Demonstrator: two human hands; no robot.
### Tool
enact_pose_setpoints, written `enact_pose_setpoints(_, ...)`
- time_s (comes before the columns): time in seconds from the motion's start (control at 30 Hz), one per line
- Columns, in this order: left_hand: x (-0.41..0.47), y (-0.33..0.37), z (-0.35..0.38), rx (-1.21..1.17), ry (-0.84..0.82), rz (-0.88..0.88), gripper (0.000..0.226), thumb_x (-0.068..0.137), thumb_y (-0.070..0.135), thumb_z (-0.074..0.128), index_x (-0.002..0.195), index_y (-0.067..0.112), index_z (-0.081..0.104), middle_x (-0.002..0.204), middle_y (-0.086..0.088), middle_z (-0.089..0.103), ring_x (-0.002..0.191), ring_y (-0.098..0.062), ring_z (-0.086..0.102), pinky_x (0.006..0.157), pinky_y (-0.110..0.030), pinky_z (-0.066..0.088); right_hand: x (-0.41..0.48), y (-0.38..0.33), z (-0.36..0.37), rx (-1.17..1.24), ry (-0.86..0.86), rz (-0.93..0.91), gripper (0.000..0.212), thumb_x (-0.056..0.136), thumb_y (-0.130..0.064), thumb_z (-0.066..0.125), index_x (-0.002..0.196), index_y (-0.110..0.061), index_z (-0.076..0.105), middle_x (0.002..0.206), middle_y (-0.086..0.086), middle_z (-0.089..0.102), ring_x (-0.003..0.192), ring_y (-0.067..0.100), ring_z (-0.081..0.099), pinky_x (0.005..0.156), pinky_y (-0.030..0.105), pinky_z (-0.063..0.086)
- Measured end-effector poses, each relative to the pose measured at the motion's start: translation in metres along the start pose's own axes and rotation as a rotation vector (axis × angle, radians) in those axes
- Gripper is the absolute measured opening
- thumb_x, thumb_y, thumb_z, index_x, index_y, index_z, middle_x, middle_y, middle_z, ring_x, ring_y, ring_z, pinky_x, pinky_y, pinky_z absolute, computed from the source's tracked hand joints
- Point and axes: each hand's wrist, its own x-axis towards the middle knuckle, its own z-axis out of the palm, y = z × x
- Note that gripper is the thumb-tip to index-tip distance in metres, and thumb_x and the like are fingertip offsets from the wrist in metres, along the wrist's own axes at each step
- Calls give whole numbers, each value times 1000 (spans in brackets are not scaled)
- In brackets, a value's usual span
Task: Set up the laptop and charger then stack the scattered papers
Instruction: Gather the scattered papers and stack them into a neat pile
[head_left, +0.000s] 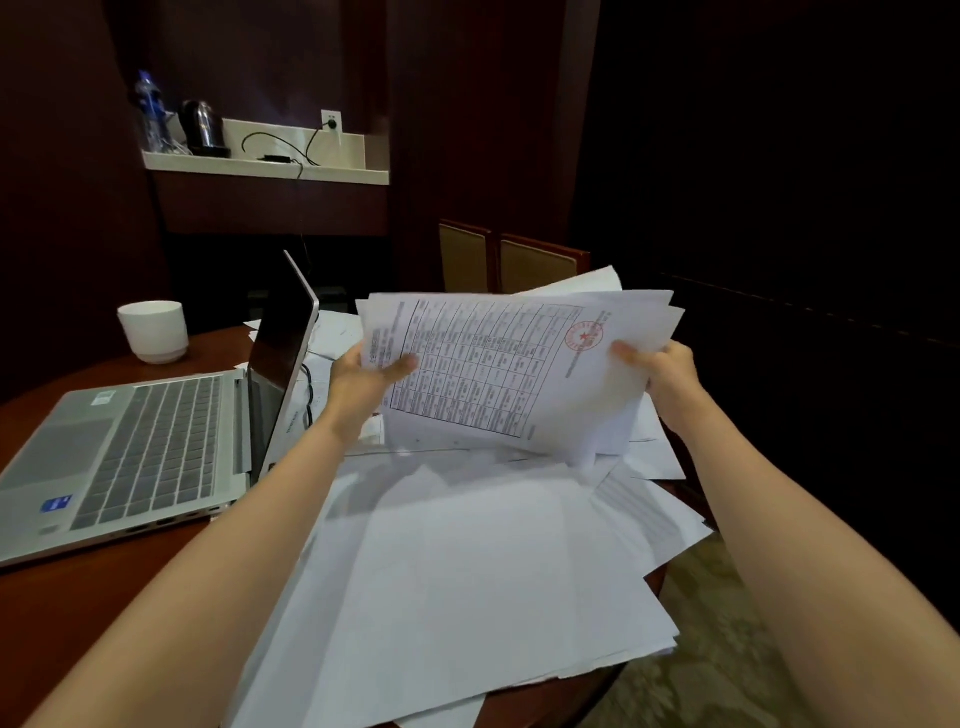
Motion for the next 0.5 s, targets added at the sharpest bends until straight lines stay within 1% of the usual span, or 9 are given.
enact_pose_setpoints(0.07, -1, 0, 1, 20, 19, -20, 36, 85, 16, 65, 119, 6, 59, 113, -1, 61, 99, -9, 50, 90, -22, 34, 1, 1, -6, 18, -53, 29, 33, 80, 0, 66, 113, 0, 61, 105, 11, 66, 104, 34, 61, 93, 46, 48)
enact_pose_setpoints(0.13, 1, 0, 3, 63, 39, -32, 36, 85, 17, 65, 118, 4, 60, 118, -5, 62, 98, -10, 49, 89, -22, 35, -1, 3, -11, 18, -96, 55, 40, 72, -5, 72, 111, -2, 62, 104, 9, 67, 103, 34, 61, 93, 47, 49)
enact_pose_setpoints(0.2, 2, -1, 3, 95, 35, -33, 37, 87, 19, 63, 121, 6, 59, 123, -6, 60, 99, -10, 49, 88, -22, 35, -3, 5, -13, 2, -120, 65, 51, 62, -13, 72, 111, -2, 62, 108, 11, 67, 103, 34, 62, 90, 45, 50)
enact_pose_setpoints(0.3, 5, -5, 3, 56, 30, -11, 36, 90, 19, 59, 124, 7, 57, 126, -7, 60, 108, -15, 53, 89, -25, 36, -7, 6, -14, 1, -158, 66, 58, 61, -16, 71, 116, -1, 61, 113, 12, 66, 105, 33, 63, 83, 40, 53)
enact_pose_setpoints(0.37, 7, -6, 4, 43, 58, -15, 34, 90, 16, 59, 123, 6, 58, 126, -8, 60, 109, -16, 54, 90, -26, 37, -9, 5, -18, -9, -207, 80, 57, 61, -15, 70, 117, -3, 61, 114, 11, 66, 106, 33, 62, 79, 37, 53)
enact_pose_setpoints(0.43, 9, -8, 4, 35, 84, -31, 33, 90, 14, 58, 122, 4, 58, 127, -9, 59, 107, -16, 52, 90, -26, 36, -11, 2, -21, -21, -275, 103, 50, 64, -15, 63, 114, -9, 61, 110, 8, 67, 106, 31, 61, 77, 36, 51)
enact_pose_setpoints(0.5, 10, -10, 5, 26, 105, -35, 33, 90, 14, 58, 122, 4, 58, 126, -9, 59, 109, -18, 52, 90, -26, 36, -15, -4, -22, 34, -311, 140, 44, 68, -25, 58, 110, -15, 60, 101, 3, 67, 100, 26, 60, 74, 36, 48)
